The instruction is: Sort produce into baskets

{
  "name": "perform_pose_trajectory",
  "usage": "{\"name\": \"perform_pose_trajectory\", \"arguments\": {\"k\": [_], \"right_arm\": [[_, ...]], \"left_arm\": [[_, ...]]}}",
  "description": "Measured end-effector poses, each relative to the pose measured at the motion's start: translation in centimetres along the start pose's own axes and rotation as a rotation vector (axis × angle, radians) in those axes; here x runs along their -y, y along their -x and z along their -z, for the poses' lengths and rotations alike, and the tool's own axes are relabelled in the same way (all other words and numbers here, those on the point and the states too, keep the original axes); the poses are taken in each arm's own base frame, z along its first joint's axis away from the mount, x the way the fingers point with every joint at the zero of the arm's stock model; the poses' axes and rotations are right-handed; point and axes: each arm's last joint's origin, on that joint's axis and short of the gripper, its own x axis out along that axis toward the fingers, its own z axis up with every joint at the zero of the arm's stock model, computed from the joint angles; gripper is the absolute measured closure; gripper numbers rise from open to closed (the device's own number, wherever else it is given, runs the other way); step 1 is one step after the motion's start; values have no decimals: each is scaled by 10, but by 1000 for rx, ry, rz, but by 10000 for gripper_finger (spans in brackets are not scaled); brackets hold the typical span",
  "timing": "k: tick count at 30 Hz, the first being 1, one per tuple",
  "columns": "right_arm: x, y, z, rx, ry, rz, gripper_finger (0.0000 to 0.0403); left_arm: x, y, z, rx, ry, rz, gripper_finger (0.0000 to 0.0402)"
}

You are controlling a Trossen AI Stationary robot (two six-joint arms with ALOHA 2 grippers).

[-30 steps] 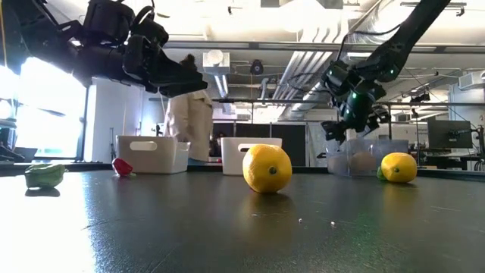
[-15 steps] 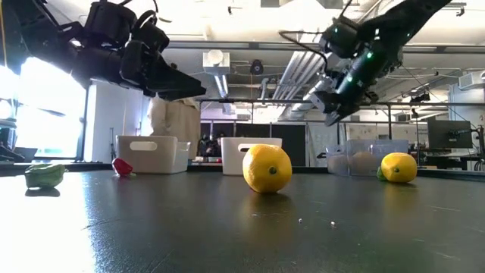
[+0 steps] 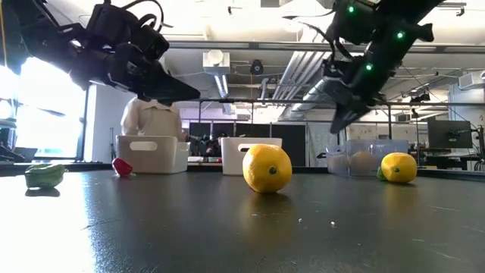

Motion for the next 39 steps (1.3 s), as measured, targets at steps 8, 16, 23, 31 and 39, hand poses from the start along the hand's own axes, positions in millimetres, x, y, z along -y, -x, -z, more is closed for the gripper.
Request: {"name": "perform_pose_trajectory", "arguments": {"k": [8,16,23,31,39], "right_arm": [[11,-4,10,-201,53,-68,285],[32,-10,15,-382,81,-100,207],[39,-14,14,-405,114,-126,210],[49,-16,16,-465,111,-107,210],[50,-16,16,-465,114,-106,210]], "left_arm": [[3,-1,-1,7,-5,14,396],[3,-1,-1,7,-6,14,401],[3,-1,-1,2,-4,13,401],[3,-1,0,-2,-4,13,401],[3,-1,0,-2,-5,13,401]]}}
